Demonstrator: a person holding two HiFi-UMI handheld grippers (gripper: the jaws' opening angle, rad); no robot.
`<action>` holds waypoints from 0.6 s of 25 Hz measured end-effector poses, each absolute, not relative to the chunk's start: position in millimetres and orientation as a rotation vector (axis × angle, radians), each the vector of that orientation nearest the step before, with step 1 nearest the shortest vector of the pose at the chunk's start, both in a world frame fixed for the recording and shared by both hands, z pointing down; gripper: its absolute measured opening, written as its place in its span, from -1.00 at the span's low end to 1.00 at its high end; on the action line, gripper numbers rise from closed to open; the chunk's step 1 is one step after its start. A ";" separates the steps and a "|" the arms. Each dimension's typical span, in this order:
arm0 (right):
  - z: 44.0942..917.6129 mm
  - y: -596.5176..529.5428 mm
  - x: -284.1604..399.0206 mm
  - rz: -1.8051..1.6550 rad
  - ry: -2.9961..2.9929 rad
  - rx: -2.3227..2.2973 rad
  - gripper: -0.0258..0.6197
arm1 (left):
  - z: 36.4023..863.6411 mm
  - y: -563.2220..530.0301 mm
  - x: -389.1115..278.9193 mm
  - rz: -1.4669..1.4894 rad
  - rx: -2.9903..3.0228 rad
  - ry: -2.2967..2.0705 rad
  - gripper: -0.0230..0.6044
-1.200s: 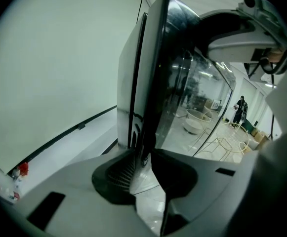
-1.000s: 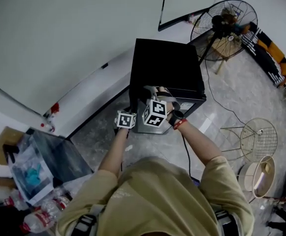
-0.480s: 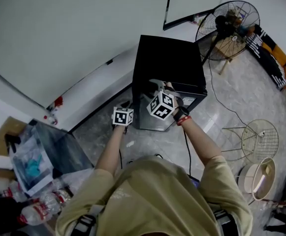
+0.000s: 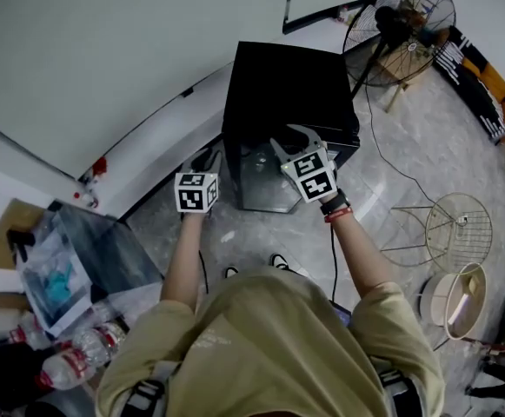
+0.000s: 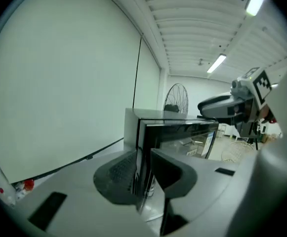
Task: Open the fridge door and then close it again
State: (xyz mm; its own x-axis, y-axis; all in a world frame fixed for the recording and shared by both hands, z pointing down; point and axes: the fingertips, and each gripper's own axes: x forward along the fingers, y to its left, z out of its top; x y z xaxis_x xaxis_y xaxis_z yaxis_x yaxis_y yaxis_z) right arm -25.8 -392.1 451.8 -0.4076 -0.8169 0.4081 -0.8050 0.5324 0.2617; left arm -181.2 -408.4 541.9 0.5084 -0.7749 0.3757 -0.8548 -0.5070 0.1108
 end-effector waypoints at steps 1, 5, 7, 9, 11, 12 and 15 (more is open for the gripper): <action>450.1 -389.3 -19.1 -0.011 -2.288 1.341 -0.39 | 531.7 -407.0 -178.3 0.389 2.484 -1.380 -0.61; 444.9 -376.7 5.8 0.062 -2.295 1.460 -0.45 | 501.4 -398.9 -165.3 0.360 2.537 -1.416 -0.66; 441.8 -370.7 17.4 0.097 -2.296 1.528 -0.48 | 492.6 -395.8 -160.1 0.359 2.557 -1.446 -0.70; 440.0 -365.0 28.4 0.114 -2.287 1.589 -0.51 | 484.8 -392.4 -153.5 0.344 2.574 -1.462 -0.72; 439.3 -359.5 38.2 0.131 -2.281 1.656 -0.56 | 476.2 -388.3 -146.5 0.317 2.590 -1.467 -0.75; 438.9 -356.6 42.8 0.151 -2.284 1.690 -0.58 | 471.4 -386.0 -142.5 0.301 2.599 -1.467 -0.77; 436.7 -348.9 51.4 0.207 -2.298 1.772 -0.65 | 456.9 -380.0 -130.1 0.262 2.634 -1.457 -0.81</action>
